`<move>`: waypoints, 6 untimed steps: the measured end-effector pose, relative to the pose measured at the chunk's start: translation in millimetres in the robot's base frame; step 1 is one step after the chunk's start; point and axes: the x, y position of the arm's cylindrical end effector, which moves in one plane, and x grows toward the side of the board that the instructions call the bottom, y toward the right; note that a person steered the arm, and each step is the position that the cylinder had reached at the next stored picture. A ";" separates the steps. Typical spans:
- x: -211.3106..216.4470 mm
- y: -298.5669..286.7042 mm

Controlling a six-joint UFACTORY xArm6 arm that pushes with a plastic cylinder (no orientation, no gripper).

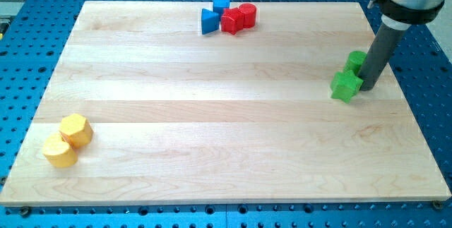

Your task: Move the green circle diagonal to the green star

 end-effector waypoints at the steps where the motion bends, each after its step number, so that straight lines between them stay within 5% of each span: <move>1: -16.4 21.0; 6: -59.5 23.4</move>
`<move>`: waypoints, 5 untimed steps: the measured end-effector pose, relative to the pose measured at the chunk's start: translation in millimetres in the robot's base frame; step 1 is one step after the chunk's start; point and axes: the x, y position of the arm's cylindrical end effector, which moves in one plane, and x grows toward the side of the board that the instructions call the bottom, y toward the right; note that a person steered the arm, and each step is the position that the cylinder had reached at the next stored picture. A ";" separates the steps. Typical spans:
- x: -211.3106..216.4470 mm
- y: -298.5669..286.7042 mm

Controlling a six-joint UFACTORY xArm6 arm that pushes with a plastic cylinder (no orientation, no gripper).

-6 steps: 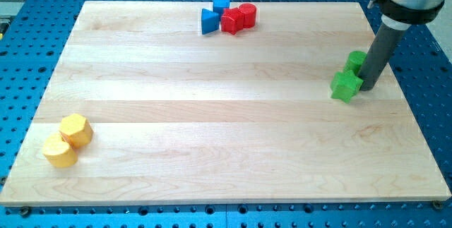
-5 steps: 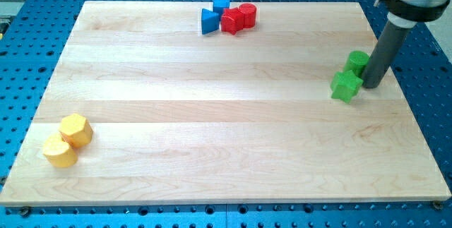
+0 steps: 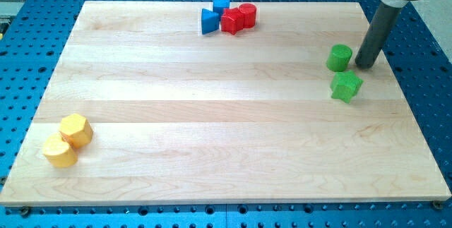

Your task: Move the green circle diagonal to the green star

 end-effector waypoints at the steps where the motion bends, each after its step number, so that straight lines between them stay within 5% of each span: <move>1: -7.7 -5.9; 5: -9.1 -88.1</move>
